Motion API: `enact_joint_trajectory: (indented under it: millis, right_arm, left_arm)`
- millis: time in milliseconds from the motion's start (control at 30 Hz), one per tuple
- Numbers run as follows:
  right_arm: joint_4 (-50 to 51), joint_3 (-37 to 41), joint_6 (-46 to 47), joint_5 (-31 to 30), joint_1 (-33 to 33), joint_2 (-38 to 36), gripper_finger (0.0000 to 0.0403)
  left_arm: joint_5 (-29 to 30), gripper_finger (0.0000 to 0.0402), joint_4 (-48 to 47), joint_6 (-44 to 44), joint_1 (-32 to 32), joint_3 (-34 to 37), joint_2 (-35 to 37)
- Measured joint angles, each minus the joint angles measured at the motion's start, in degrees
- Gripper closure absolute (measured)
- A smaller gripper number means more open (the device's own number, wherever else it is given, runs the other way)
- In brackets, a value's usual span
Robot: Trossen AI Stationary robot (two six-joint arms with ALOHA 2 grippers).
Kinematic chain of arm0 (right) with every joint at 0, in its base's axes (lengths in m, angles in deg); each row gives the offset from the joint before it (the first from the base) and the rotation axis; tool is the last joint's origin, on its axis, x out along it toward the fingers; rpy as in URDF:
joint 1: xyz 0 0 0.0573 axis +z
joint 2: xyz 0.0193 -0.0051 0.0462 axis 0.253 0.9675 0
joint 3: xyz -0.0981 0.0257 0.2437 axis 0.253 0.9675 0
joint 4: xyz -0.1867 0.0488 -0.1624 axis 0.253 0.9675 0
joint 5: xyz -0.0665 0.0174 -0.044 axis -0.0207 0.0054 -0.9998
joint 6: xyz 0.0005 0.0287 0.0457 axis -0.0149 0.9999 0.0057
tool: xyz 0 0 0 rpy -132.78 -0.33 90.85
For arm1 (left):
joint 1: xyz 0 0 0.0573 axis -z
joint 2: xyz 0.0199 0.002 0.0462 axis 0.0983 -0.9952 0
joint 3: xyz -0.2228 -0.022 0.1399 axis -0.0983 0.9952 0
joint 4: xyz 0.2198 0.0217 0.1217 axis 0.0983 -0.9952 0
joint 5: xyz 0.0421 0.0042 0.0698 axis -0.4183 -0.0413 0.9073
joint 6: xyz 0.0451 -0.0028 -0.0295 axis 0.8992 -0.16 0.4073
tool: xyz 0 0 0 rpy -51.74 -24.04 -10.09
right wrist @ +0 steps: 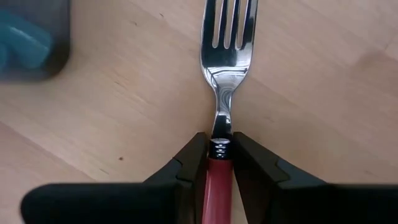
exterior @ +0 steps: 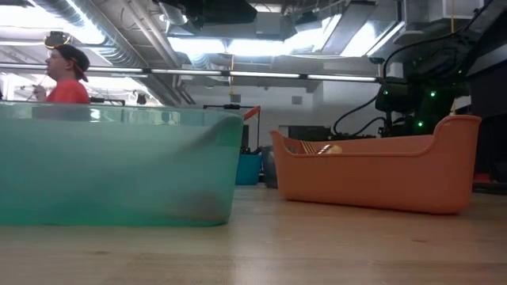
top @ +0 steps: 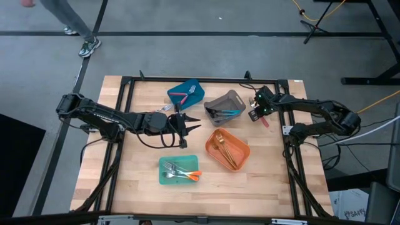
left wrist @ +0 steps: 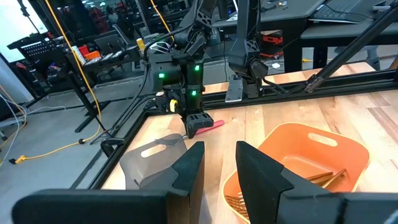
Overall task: Sort silverware by color (type)
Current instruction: Put the pink fork into the top left blue bin
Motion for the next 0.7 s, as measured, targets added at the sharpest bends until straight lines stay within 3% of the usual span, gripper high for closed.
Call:
enact_joint_trajectory:
  millis: [300, 567, 700]
  right_arm:
    - [-0.06, 0.11, -0.13, -0.41, 0.00, 0.07, 0.0326]
    - [0.04, 0.11, -0.11, -0.45, -0.02, 0.09, 0.0388]
    - [-0.02, 0.15, 0.05, -0.45, -0.02, 0.11, 0.0394]
  left_arm:
    - [0.00, 0.0315, 0.02, 0.00, 0.00, 0.00, 0.00]
    - [0.02, 0.0315, 0.02, 0.00, 0.00, 0.01, 0.00]
    - [0.00, 0.0315, 0.01, 0.00, 0.00, 0.01, 0.00]
